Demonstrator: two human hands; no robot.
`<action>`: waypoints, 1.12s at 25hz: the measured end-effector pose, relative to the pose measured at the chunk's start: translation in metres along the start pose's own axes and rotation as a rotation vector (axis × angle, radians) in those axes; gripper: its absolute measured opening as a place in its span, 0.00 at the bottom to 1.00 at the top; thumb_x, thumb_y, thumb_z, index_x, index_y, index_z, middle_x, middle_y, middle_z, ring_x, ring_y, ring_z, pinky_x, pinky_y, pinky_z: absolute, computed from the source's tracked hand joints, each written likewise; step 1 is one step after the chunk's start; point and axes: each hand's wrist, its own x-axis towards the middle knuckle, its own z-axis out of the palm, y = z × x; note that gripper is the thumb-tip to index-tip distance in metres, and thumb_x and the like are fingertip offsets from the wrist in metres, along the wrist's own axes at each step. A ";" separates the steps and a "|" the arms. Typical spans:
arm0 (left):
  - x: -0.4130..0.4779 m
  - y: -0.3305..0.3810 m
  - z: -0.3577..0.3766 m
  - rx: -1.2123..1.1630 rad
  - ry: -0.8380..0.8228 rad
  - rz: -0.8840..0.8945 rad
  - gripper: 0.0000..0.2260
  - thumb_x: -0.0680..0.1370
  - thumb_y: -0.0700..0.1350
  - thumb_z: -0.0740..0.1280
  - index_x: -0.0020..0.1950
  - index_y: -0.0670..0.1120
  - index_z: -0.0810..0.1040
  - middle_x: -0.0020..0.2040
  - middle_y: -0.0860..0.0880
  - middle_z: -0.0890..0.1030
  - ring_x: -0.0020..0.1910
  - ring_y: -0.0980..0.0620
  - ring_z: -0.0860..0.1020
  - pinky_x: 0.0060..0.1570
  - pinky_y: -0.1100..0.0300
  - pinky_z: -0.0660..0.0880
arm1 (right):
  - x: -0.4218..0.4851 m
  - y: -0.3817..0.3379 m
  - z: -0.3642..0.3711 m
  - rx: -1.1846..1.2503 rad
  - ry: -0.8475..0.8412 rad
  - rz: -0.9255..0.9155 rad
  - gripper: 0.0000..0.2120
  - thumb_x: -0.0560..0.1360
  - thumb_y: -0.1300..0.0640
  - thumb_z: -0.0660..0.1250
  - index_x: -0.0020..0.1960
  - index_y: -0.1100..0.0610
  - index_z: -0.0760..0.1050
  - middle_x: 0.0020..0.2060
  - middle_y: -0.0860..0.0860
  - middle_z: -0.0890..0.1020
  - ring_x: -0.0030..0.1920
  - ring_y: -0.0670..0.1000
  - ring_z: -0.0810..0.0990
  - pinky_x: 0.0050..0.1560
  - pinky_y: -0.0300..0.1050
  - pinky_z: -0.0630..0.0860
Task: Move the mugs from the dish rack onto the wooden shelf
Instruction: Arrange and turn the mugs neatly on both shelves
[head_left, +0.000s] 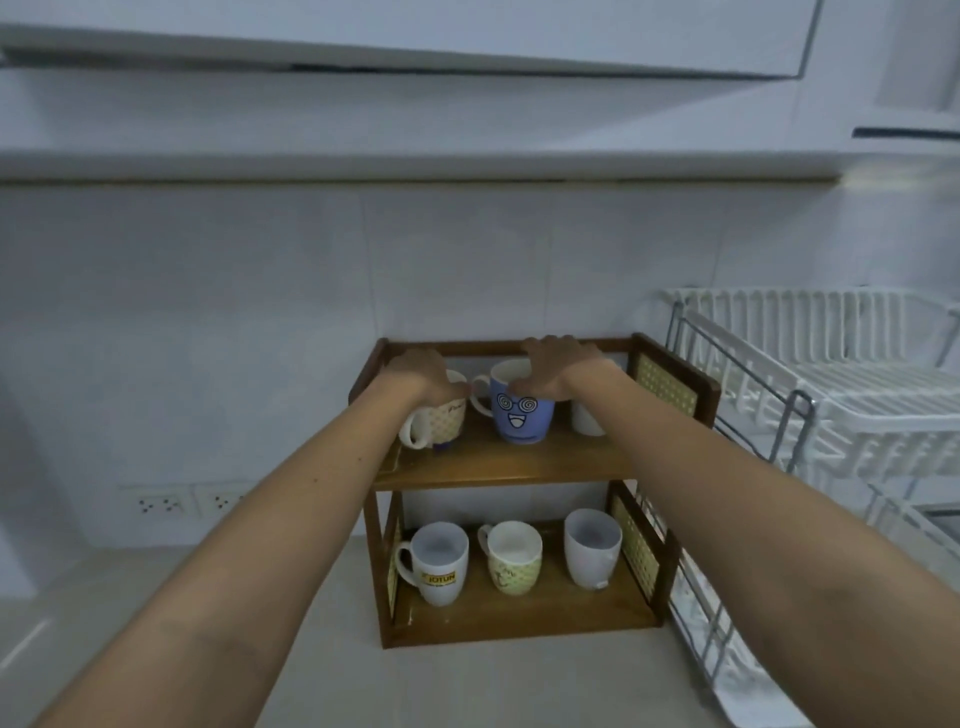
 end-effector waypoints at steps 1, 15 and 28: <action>0.006 -0.002 0.003 0.007 0.009 -0.016 0.32 0.71 0.67 0.64 0.62 0.42 0.74 0.56 0.44 0.79 0.51 0.46 0.78 0.42 0.57 0.72 | 0.005 0.001 0.002 -0.020 0.003 0.007 0.39 0.70 0.31 0.60 0.72 0.54 0.61 0.68 0.56 0.70 0.66 0.60 0.68 0.62 0.56 0.68; 0.041 -0.033 0.006 -0.055 -0.084 0.180 0.32 0.73 0.60 0.67 0.72 0.45 0.67 0.71 0.45 0.71 0.66 0.46 0.72 0.57 0.57 0.71 | 0.033 0.028 0.000 0.217 -0.190 -0.113 0.40 0.61 0.35 0.72 0.66 0.55 0.70 0.61 0.53 0.77 0.56 0.54 0.77 0.55 0.50 0.77; 0.035 -0.015 0.014 0.079 -0.140 0.209 0.38 0.76 0.61 0.62 0.78 0.45 0.50 0.79 0.44 0.56 0.76 0.43 0.56 0.70 0.50 0.60 | 0.028 0.053 -0.012 0.369 -0.340 -0.133 0.28 0.71 0.41 0.67 0.65 0.55 0.70 0.59 0.49 0.76 0.61 0.56 0.74 0.53 0.45 0.72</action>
